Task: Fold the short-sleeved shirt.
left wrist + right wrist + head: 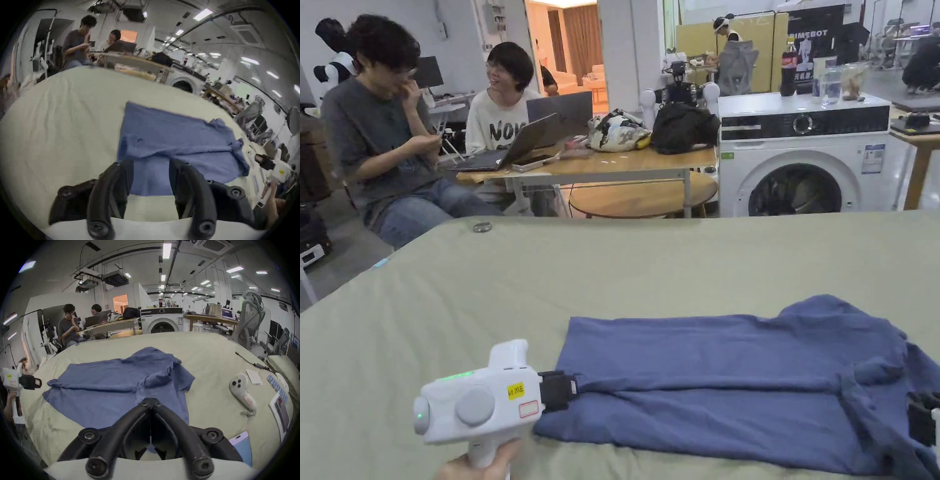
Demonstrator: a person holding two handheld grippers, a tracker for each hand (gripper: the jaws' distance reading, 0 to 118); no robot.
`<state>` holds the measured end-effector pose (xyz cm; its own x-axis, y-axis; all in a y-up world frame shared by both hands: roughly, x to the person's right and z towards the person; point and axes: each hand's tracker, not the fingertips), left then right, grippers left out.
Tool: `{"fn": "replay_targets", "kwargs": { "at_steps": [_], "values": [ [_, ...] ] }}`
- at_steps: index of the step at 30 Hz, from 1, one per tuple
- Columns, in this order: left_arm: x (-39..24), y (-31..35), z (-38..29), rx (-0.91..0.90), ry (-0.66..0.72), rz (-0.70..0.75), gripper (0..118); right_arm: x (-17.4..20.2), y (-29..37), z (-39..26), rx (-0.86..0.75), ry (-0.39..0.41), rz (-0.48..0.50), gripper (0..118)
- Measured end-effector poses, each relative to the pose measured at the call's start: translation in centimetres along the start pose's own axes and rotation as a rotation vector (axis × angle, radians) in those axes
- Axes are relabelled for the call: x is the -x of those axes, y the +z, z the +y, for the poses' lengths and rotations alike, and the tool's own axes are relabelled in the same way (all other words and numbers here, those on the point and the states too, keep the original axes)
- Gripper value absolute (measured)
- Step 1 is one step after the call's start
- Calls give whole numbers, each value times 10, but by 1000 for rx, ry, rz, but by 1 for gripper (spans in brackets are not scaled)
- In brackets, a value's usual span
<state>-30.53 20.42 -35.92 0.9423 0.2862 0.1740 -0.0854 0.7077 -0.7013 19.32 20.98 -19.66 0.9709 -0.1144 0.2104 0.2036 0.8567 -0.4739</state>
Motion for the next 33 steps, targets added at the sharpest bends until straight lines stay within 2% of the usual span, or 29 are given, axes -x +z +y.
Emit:
{"fn": "replay_targets", "kwargs": {
  "at_steps": [4, 5, 7, 8, 10, 11, 12, 13, 14, 17, 18, 19, 20, 21, 22, 23, 24, 27, 28, 29, 31, 33],
  "values": [
    [13, -39, -13, 115, 53, 5, 42, -11, 1, -12, 39, -31, -15, 0],
    [13, -48, -14, 147, 25, 25, 37, -16, 1, -13, 46, -34, -19, 0],
    [5, -48, -11, 105, 5, 75, 0, -28, 2, -16, 60, -53, -43, 0],
    [1, -50, -10, 129, 5, 27, 0, -34, 3, -17, 61, -70, -54, 0],
    [-10, -58, -12, 158, -77, 83, 0, -46, 3, -18, 65, -133, -71, 0],
    [-12, -60, -13, 160, -96, 86, 0, -50, 1, -18, 73, -158, -76, 5],
    [-11, -60, -13, 160, -89, 87, 0, -56, -1, -20, 64, -184, -67, 37],
    [-9, -61, -12, 165, -77, 82, 0, -60, -3, -23, 39, -198, -27, 60],
    [-6, -60, -10, 169, -67, 76, 0, -63, -5, -25, 38, -214, 11, 65],
    [-3, -58, -11, 165, -53, 61, 0, -63, -27, -19, 146, -261, 19, 64],
    [-3, -59, -11, 165, -52, 61, 0, -62, -39, -18, 185, -262, 10, 60],
    [-4, -59, -11, 165, -54, 63, 0, -56, -51, -17, 241, -260, 13, 42],
    [-5, -58, -12, 164, -58, 67, 0, -54, -61, -18, 293, -262, 32, 15],
    [-6, -58, -12, 162, -64, 71, 0, -51, -67, -20, 330, -269, 42, 9],
    [-8, -58, -12, 163, -69, 77, 0, -44, -66, -20, 316, -216, -15, 7],
    [-9, -58, -13, 162, -73, 81, 0, -38, -66, -18, 305, -202, 17, 6],
    [-9, -58, -13, 161, -78, 86, 0, -35, -66, -14, 320, -167, -19, 6],
    [-8, -51, -8, 162, -76, 78, 0, -43, -61, -8, 329, -200, -3, 6],
    [-6, -39, -6, 121, -55, 28, 0, -42, -52, -5, 319, -199, -17, 6],
    [-6, -25, -5, 84, -54, -1, 0, -41, -42, -1, 292, -182, -52, 5],
    [-9, 8, -2, 20, -93, 4, 0, -36, -22, 6, 275, -158, -41, 4],
    [-7, 35, -3, 13, -68, -51, 0, -32, -4, 7, 258, -153, -51, 4]
  ]
}}
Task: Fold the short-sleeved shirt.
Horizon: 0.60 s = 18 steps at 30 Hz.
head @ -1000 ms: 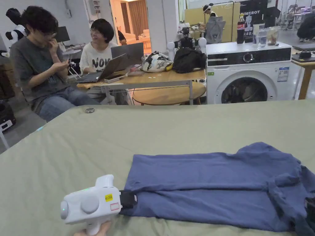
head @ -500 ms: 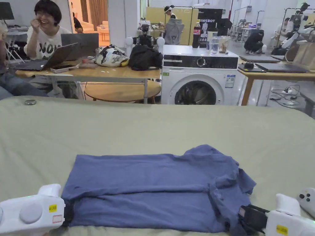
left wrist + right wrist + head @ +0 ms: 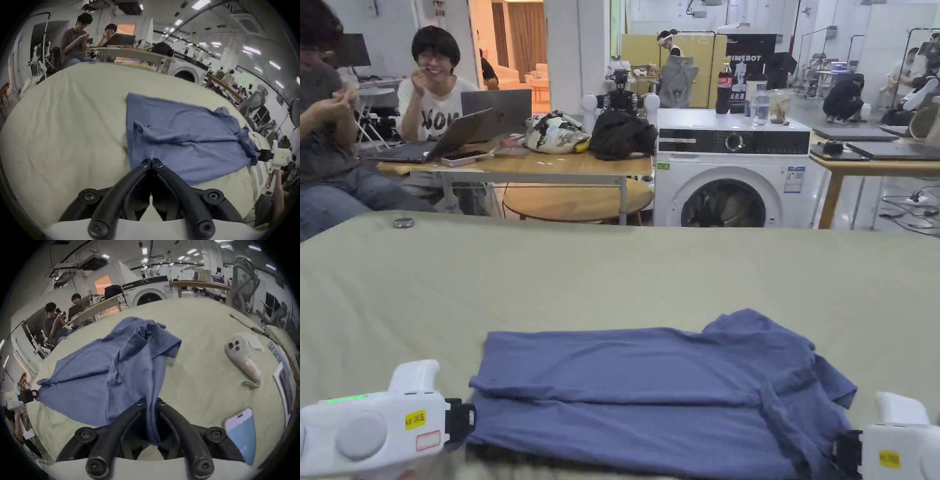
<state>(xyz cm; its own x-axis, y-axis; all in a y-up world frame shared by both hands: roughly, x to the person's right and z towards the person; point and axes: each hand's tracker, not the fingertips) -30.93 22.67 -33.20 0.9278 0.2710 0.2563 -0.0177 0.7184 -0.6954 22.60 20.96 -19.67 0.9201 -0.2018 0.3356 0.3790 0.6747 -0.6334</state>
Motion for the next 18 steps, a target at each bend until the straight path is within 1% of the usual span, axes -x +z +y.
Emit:
{"fn": "replay_targets", "kwargs": {
  "at_steps": [2, 3, 4, 6, 7, 9, 10, 11, 12, 13, 14, 15, 16, 18],
  "values": [
    [-1, 22, -12, 12, 7, -9, 0, -2, 16, -12, -12, 4, -17, 4],
    [1, 32, -22, 7, 16, -27, 0, -5, 25, -22, -26, -20, -23, 4],
    [4, 40, -32, 31, 34, -41, 0, -9, 34, -32, -19, -22, -18, 4],
    [7, 55, -56, 38, 19, -43, 0, -15, 47, -53, -5, -29, -23, 4],
    [7, 56, -68, 75, -2, -27, 0, -18, 52, -63, 7, -31, -23, 4],
    [10, 63, -89, 85, 4, -37, 0, -20, 59, -79, 16, -34, -29, 4],
    [10, 64, -97, 106, 1, -27, 0, -21, 60, -85, 20, -28, -32, 5],
    [9, 64, -103, 100, 3, -25, 0, -21, 60, -90, 14, -21, -27, 8],
    [9, 64, -106, 95, 13, -19, 7, -19, 60, -92, 8, 3, -30, 22],
    [10, 62, -108, 101, 23, -15, 25, -17, 62, -93, -6, 54, -48, 35],
    [9, 62, -108, 96, 21, -4, 40, -16, 63, -93, -33, 90, -74, 46],
    [6, 65, -107, 46, -9, 22, 46, -14, 67, -92, -64, 113, -87, 51],
    [3, 68, -104, 13, -41, 16, 46, -12, 72, -87, -93, 114, -73, 51],
    [-7, 76, -93, -83, -82, -6, 46, -8, 81, -79, -171, 115, -16, 51]
  ]
}}
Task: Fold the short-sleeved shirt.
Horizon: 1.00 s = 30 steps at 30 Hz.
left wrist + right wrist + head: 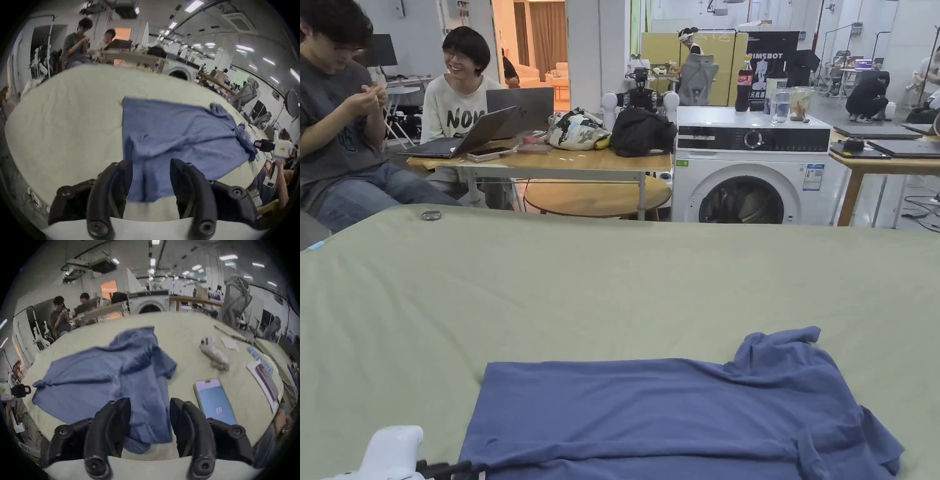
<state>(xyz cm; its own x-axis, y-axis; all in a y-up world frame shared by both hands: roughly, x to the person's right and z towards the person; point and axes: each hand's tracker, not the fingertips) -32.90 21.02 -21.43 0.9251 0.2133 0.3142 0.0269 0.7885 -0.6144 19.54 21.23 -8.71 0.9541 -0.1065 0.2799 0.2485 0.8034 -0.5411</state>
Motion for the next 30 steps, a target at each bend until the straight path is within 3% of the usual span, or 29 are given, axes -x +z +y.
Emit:
{"fn": "replay_targets", "kwargs": {
  "at_steps": [4, 8, 10, 11, 14, 20, 22, 23, 30],
  "values": [
    [-25, 3, 30, -160, -15, -7, 46, 22, 0, 26, -98, 37, 62, 51],
    [-45, -7, 51, -183, -43, -67, 43, 48, -14, 41, -120, 114, 103, 46],
    [-55, -11, 54, -190, -58, -115, 12, 58, -20, 43, -126, 129, 136, 6],
    [-59, -13, 54, -189, -58, -104, 0, 64, -24, 45, -125, 134, 121, 0],
    [-60, -21, 57, -187, -70, -87, 0, 69, -35, 46, -84, 127, 146, 0],
    [-16, -51, 91, -100, 77, -69, 0, 66, -48, 45, -61, 131, 151, 0],
    [3, -80, 116, 19, 75, 25, 31, 63, -51, 46, -55, 121, 158, 0],
    [15, -96, 125, 38, 72, 39, 41, 61, -52, 46, -51, 119, 157, 0],
    [57, -215, 154, 262, 124, 144, 42, 34, -65, 58, -10, 79, 117, 0]
  ]
}}
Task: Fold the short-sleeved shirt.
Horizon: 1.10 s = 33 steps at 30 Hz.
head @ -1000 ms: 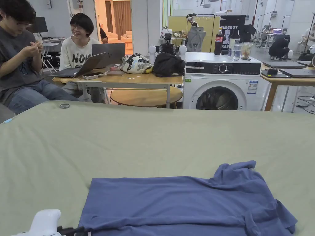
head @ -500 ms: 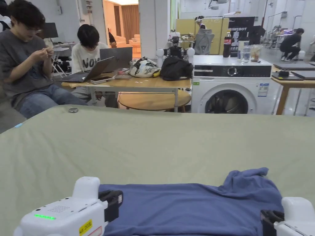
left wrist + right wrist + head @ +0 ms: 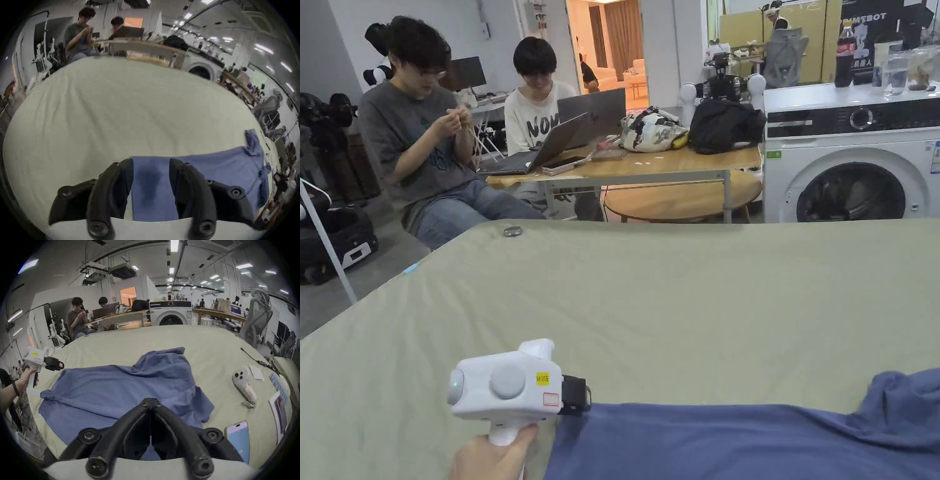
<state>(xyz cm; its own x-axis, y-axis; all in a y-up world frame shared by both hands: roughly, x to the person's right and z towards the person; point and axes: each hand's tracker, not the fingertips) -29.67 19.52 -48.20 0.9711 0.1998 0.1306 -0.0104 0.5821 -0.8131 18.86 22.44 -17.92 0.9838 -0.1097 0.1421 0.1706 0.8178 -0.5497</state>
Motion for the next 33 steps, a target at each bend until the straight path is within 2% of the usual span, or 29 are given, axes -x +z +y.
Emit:
{"fn": "replay_targets", "kwargs": {
  "at_steps": [2, 3, 6, 7, 10, 11, 12, 13, 14, 17, 19, 21, 22, 24, 26, 28, 30, 33],
  "values": [
    [2, -22, 1, 48, 50, -9, 16, -11, -4, 5, 12, -7, -23, 0],
    [3, -31, -3, 68, 73, -42, 9, -18, -6, 9, 21, -9, -39, 0],
    [-5, -37, -9, 35, 21, -1, 5, -33, -13, 22, 29, -12, -59, 0],
    [-7, -36, -11, 42, 13, -11, 0, -38, -16, 30, 29, -14, -65, 0],
    [-24, -38, -10, 70, -132, 61, 0, -52, -34, 57, 56, -40, -78, 0],
    [-26, -37, -9, 83, -153, 75, 0, -58, -44, 68, 86, -57, -67, 6],
    [-29, -39, -7, 91, -159, 86, 0, -64, -58, 78, 117, -73, -48, 37],
    [-30, -40, -5, 97, -155, 88, 0, -70, -74, 86, 147, -69, -45, 60],
    [-31, -40, -4, 104, -152, 90, 0, -80, -93, 93, 181, -66, -40, 65],
    [-39, -32, -9, 102, -147, 102, 0, -96, -155, 98, 378, -11, -93, 63],
    [-42, -31, -10, 100, -149, 111, 0, -106, -183, 91, 488, -44, -91, 56],
    [-43, -29, -11, 104, -154, 110, 0, -107, -194, 85, 496, -62, -85, 53],
    [-43, -28, -11, 104, -154, 110, 0, -105, -186, 86, 469, -53, -87, 44],
    [-42, -27, -13, 102, -147, 104, 0, -99, -175, 88, 444, -31, -84, 0],
    [-43, -24, -14, 95, -134, 103, 0, -91, -169, 90, 427, -67, -5, 0],
    [-37, -16, -9, 90, -86, 88, 0, -85, -161, 92, 391, -40, -58, 0],
    [-33, 11, -11, -6, -34, 33, 0, -81, -142, 96, 324, -26, -71, 0],
    [-27, 70, -24, -115, -45, -114, 0, -83, -93, 105, 241, -36, -20, 0]
  ]
}}
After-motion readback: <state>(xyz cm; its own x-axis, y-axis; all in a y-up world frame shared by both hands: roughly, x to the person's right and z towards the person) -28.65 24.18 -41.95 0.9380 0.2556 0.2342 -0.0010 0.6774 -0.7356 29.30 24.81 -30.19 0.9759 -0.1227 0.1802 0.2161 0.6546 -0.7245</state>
